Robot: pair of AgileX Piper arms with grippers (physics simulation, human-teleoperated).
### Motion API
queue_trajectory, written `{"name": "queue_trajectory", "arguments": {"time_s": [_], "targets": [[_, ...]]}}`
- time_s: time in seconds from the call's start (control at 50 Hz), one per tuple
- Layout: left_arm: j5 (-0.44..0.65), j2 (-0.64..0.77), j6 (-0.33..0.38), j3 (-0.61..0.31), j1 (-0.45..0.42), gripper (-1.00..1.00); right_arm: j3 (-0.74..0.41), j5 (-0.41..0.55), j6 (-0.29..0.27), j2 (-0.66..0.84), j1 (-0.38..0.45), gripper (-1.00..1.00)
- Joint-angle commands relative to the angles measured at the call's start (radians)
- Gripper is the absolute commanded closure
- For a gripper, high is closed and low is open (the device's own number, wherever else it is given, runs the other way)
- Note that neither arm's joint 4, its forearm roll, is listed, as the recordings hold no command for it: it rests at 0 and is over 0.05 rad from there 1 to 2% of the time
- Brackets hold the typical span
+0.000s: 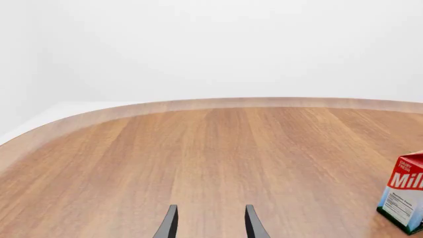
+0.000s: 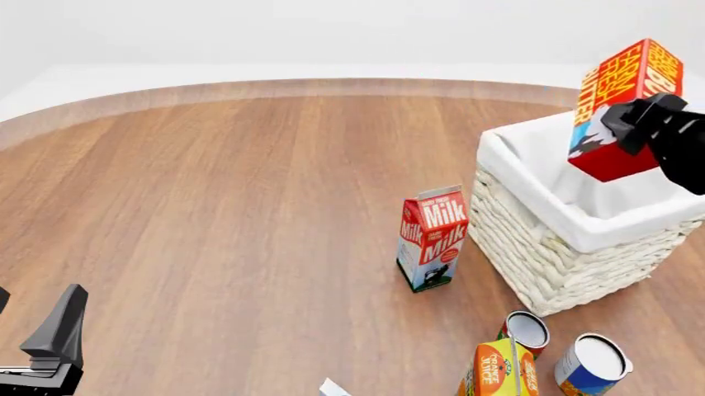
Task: Pick up the cream cheese box and the butter, and put them in the basket.
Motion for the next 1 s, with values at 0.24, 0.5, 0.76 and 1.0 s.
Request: {"name": "queue_trajectory", "arguments": {"time_s": [0.24,0.5,0.76,1.0], "targets": [[0.000,0.000,0.000,0.000,0.000,-1.00,-0.007,-0.005,0.041,0.019,-0.033,1.00],[0.000,0.000,0.000,0.000,0.000,-1.00,0.032,-0.051,0.065,0.055,-0.031,1.00],[0.000,0.000,0.000,0.000,0.000,-1.00,0.030,-0.058,0.071,0.066,-0.033,1.00],[0.000,0.000,0.000,0.000,0.000,-1.00,0.016,-0.068,0.087,0.086,-0.027,1.00]]}}
